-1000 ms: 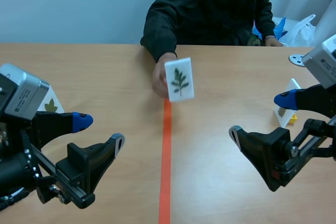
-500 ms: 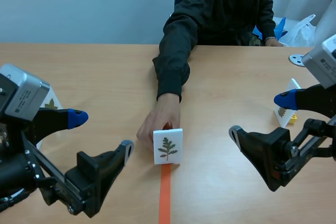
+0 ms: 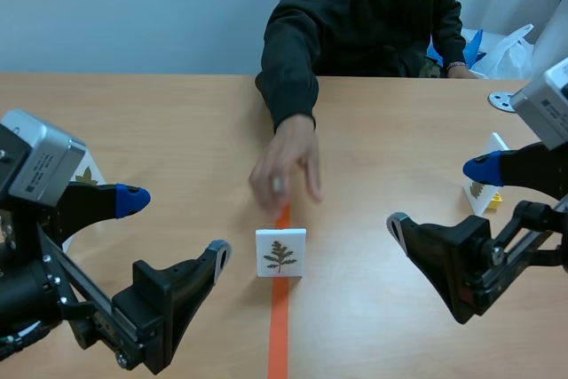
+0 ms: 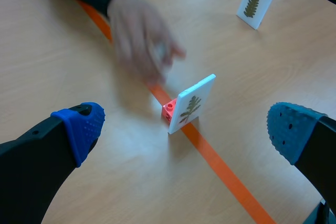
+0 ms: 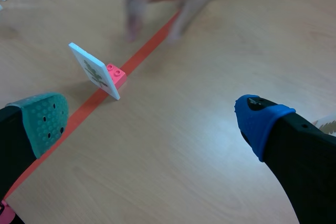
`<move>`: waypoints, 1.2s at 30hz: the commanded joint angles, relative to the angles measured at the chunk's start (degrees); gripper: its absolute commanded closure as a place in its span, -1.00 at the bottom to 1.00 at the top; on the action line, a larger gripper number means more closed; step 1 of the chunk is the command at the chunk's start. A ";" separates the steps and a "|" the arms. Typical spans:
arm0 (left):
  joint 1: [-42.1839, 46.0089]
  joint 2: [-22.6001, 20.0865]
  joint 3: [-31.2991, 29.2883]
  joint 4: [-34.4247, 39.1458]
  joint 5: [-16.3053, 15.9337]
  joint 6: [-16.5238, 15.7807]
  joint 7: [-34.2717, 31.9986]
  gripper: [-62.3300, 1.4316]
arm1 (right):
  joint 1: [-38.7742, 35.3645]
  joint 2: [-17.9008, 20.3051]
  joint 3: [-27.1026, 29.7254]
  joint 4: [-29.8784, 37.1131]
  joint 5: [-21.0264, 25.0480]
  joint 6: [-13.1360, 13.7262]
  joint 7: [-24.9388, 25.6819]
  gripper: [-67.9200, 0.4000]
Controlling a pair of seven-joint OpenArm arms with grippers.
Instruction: Sort the leaf by its shape. The table is split by an orange tape line. A compound leaf with several leaflets goes to the left side, a simple leaf with one blade goes to the right side. Return to the home posture when a red brick is placed on the table.
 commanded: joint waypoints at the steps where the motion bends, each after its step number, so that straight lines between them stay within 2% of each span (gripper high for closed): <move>1: 0.00 0.28 0.07 1.38 -0.57 0.11 -1.03 -1.00 | 0.37 -0.02 0.37 0.20 0.59 -0.02 0.85 -1.00; 13: 0.00 0.28 0.04 1.38 -0.55 0.11 -1.25 -1.00 | 0.76 0.00 -0.17 0.20 0.50 0.46 0.63 -1.00; 18: 0.00 0.28 0.04 1.38 -0.55 0.11 -1.25 -1.00 | 3.04 0.00 -3.56 -1.40 -1.27 1.05 0.70 -1.00; 24: 0.00 0.28 0.04 1.38 -0.55 0.11 -1.27 -1.00 | 8.09 -0.02 -9.14 -7.06 -2.51 1.99 2.32 -1.00; 31: 0.00 0.28 0.04 1.38 -0.55 0.11 -1.27 -1.00 | 15.21 -0.22 -17.31 -13.51 -10.21 2.01 8.76 -1.00; 36: 0.00 0.28 0.04 1.38 -0.55 0.11 -1.27 -1.00 | 20.50 -3.02 -22.16 -19.61 -16.48 2.16 12.33 -1.00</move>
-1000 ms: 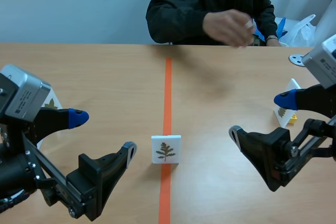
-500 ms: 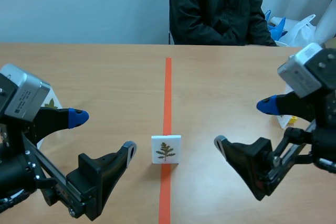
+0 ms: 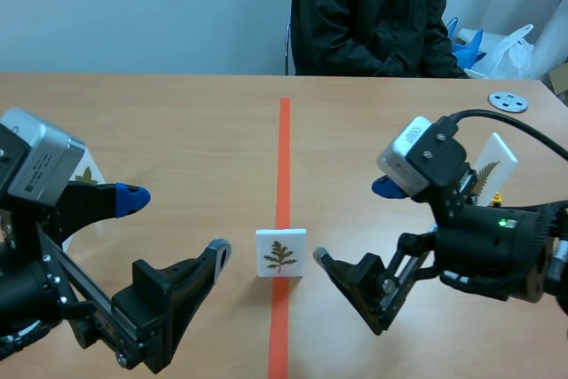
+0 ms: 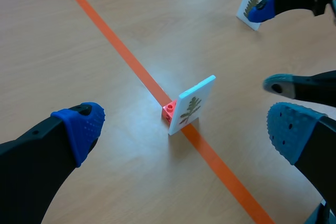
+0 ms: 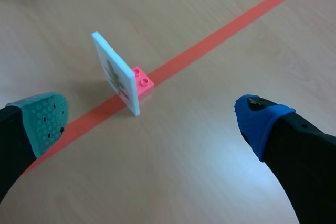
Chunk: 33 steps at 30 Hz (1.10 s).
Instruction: Sort the leaf by its shape. The table is split by an orange tape line. A compound leaf with several leaflets goes to the left side, a simple leaf with one blade goes to the right side. Return to the home posture when a red brick is placed on the table.
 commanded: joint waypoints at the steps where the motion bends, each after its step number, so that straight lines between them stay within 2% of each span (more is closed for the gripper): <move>1: 0.00 0.28 0.04 1.38 -0.55 0.09 -1.03 -1.00 | 2.19 -1.18 -0.76 -1.40 -0.33 0.20 1.84 -1.00; 10: 0.00 0.28 0.04 1.38 -0.52 0.09 -1.03 -1.00 | 10.47 -7.61 -8.09 -16.68 -6.14 0.20 9.29 -1.00; 16: 0.00 0.28 0.04 1.38 -0.48 0.09 -1.07 -1.00 | 13.42 -10.49 -11.56 -22.93 -11.45 0.20 13.79 -0.97; 22: 0.00 0.28 0.04 1.38 -0.35 0.11 -1.20 -1.00 | 14.78 -11.72 -14.38 -24.85 -15.41 -0.72 14.60 -0.67; 26: 0.00 0.28 0.04 1.38 -0.35 0.11 -1.20 -1.00 | 14.78 -11.76 -14.58 -24.87 -16.00 -0.94 14.58 -0.31; 33: 0.00 0.28 0.04 1.38 -0.35 0.11 -1.20 -1.00 | 14.75 -11.74 -14.58 -24.90 -16.04 -0.94 14.38 0.06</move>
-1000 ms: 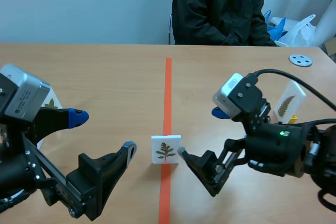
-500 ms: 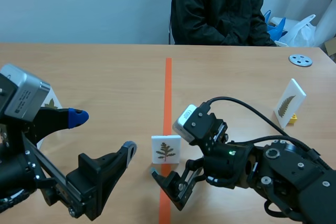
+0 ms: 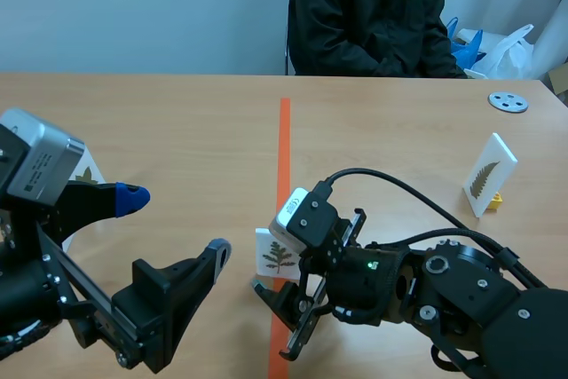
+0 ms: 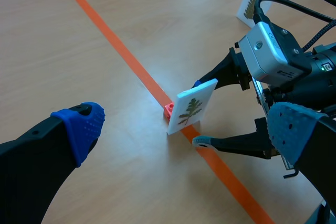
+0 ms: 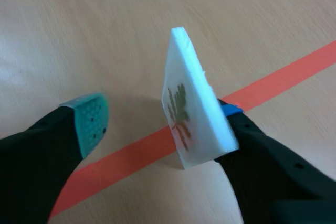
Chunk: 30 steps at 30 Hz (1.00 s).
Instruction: Sort the leaf by its shape. The table is split by an orange tape line. A compound leaf with several leaflets goes to the left side, a simple leaf with one blade goes to the right side. Return to the home posture when a red brick is placed on the table.
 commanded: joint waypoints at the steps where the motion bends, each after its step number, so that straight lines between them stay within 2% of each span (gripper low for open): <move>1: 0.00 0.28 0.04 1.38 -0.37 0.09 -1.05 -1.00 | 1.11 0.33 0.37 1.05 0.20 -0.17 0.39 0.12; 6: 0.00 0.28 0.04 1.38 -0.37 0.09 -1.09 -1.00 | 1.11 0.33 0.37 1.05 0.20 -0.35 0.17 0.34; 11: 0.00 0.28 0.04 1.38 -0.37 0.09 -1.33 -1.00 | 1.11 0.33 0.44 1.07 0.20 -0.35 0.22 0.85; 13: 0.00 0.28 0.04 1.38 -0.37 0.09 -1.33 -1.00 | 1.11 0.33 0.46 1.07 0.20 -0.35 0.24 0.94; 20: 0.00 0.28 0.04 1.38 -0.37 0.09 -1.44 -1.00 | 0.96 0.35 3.21 4.13 0.22 -0.33 0.37 0.95; 26: -0.02 0.28 0.04 1.38 -0.37 0.09 -1.49 -1.00 | -2.56 0.46 9.35 10.97 0.28 -0.31 -1.36 0.94; 30: -0.02 0.28 0.04 1.38 -0.37 0.07 -1.49 -1.00 | -7.50 0.46 14.88 16.06 4.72 -0.09 -2.08 0.95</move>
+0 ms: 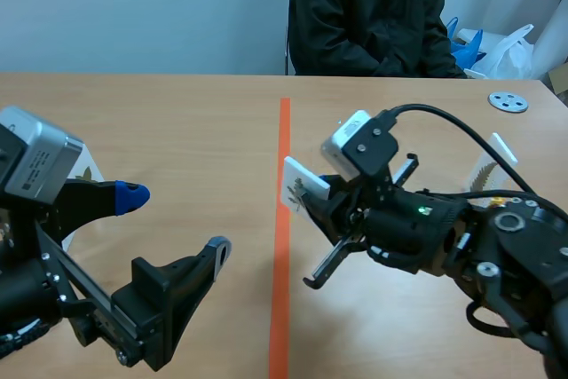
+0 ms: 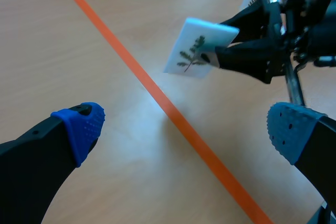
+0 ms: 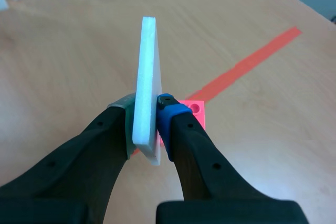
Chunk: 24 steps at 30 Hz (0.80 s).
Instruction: Sort the leaf by its shape. The table is split by an orange tape line. A compound leaf with several leaflets goes to the left side, a simple leaf with one blade goes to the right side. Return to the home posture when a red brick is placed on the table.
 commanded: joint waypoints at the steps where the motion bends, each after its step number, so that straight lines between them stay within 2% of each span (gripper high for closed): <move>1: -0.02 0.28 0.04 1.38 -0.37 -0.02 -0.96 -1.00 | -2.19 0.46 2.12 2.47 2.32 0.00 -0.11 0.95; 9: -0.02 0.28 0.04 1.38 -0.37 -0.04 -0.96 -1.00 | -10.91 0.44 16.65 10.01 11.41 0.02 -3.74 0.94; 14: -0.02 0.28 0.04 1.38 -0.37 -0.04 -0.96 -1.00 | -12.70 0.42 24.70 10.51 15.30 0.42 -6.54 0.94; 16: -0.02 0.28 0.04 1.38 -0.37 -0.04 -0.96 -1.00 | -12.70 0.42 26.95 10.51 15.80 0.37 -8.39 0.94; 20: -0.02 0.28 0.04 1.38 -0.37 -0.04 -1.11 -1.00 | -12.48 0.28 30.23 10.34 18.62 0.28 -8.50 0.95; 24: -0.02 0.28 0.04 1.38 -0.37 -0.04 -1.40 -1.00 | -10.64 0.28 30.49 8.04 18.62 -2.75 -9.03 0.95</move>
